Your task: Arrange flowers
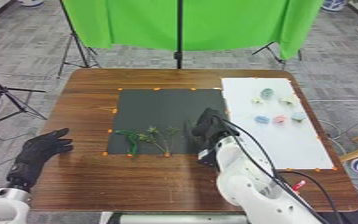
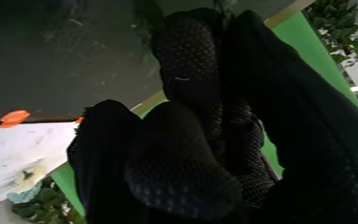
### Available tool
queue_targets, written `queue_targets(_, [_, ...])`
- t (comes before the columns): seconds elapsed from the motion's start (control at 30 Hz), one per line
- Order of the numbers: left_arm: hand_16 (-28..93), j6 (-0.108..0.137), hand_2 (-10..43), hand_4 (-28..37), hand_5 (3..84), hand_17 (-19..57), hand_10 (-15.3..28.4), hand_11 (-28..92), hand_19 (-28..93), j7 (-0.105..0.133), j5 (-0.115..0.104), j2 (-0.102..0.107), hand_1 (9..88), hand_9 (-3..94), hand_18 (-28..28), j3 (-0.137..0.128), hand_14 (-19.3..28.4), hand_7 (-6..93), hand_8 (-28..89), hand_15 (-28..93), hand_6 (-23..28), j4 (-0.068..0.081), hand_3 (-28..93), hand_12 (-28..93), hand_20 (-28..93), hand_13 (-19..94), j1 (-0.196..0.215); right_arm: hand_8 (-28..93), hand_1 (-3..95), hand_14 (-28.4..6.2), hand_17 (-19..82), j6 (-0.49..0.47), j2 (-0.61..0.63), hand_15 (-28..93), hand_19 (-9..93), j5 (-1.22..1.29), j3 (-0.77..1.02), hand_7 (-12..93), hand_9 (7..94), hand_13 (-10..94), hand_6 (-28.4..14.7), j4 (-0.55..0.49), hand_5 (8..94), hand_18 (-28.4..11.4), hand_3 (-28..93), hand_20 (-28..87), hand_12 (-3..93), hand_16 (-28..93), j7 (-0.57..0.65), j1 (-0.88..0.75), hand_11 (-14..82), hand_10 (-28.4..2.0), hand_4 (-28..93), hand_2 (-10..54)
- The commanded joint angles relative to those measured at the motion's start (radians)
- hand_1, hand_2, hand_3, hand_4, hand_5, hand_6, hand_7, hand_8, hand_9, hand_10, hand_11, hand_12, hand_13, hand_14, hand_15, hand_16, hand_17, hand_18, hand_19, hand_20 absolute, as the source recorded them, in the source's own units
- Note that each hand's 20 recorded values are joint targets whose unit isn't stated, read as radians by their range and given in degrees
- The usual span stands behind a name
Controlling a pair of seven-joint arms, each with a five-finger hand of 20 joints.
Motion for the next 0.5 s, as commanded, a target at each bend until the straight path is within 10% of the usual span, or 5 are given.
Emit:
queue_targets(0.03, [-1, 0.045, 11.3, -27.4, 47.7, 8.4, 15.6, 22, 19, 0.049, -0.005, 0.009, 27.9, 48.7, 15.3, 0.022, 20.6, 6.8, -5, 30, 8.5, 0.005, 63, 13, 21, 40, 0.006, 19, 51.9, -0.9, 76, 0.003, -0.009, 67, 93, 0.004, 0.003, 28, 93.0, 94, -6.0, 0.005, 83.5, -7.6, 54, 49, 25.6, 22, -0.008, -0.013, 43.5, -11.4, 3, -9.5])
queue_targets(0.23, [-1, 0.124, 7.4, -20.7, 41.9, 13.2, 13.7, 21, 19, 0.136, -0.024, 0.018, 35.7, 38.1, 13.6, 0.047, 17.4, 8.4, -5, 23, 7.2, 0.015, 64, 13, 22, 34, -0.002, 19, 51.4, -0.9, 76, 0.007, -0.008, 66, 93, -0.002, 0.000, 28, 93.0, 94, -6.0, 0.008, 83.2, -7.7, 54, 48, 25.6, 22, -0.015, -0.010, 43.3, -11.4, 3, -9.5])
queue_targets(0.5, [0, 0.119, 4.9, -17.5, 39.7, 11.5, 12.8, 21, 16, 0.121, -0.027, 0.008, 36.3, 35.7, 12.8, 0.039, 16.7, 10.0, -6, 22, 6.6, 0.009, 63, 13, 22, 32, 0.006, 19, 50.9, -1.0, 75, -0.008, 0.005, 66, 93, -0.007, -0.002, 28, 92.7, 94, -5.9, 0.009, 82.8, -7.9, 54, 48, 25.6, 22, -0.030, -0.010, 43.0, -11.5, 3, -9.5])
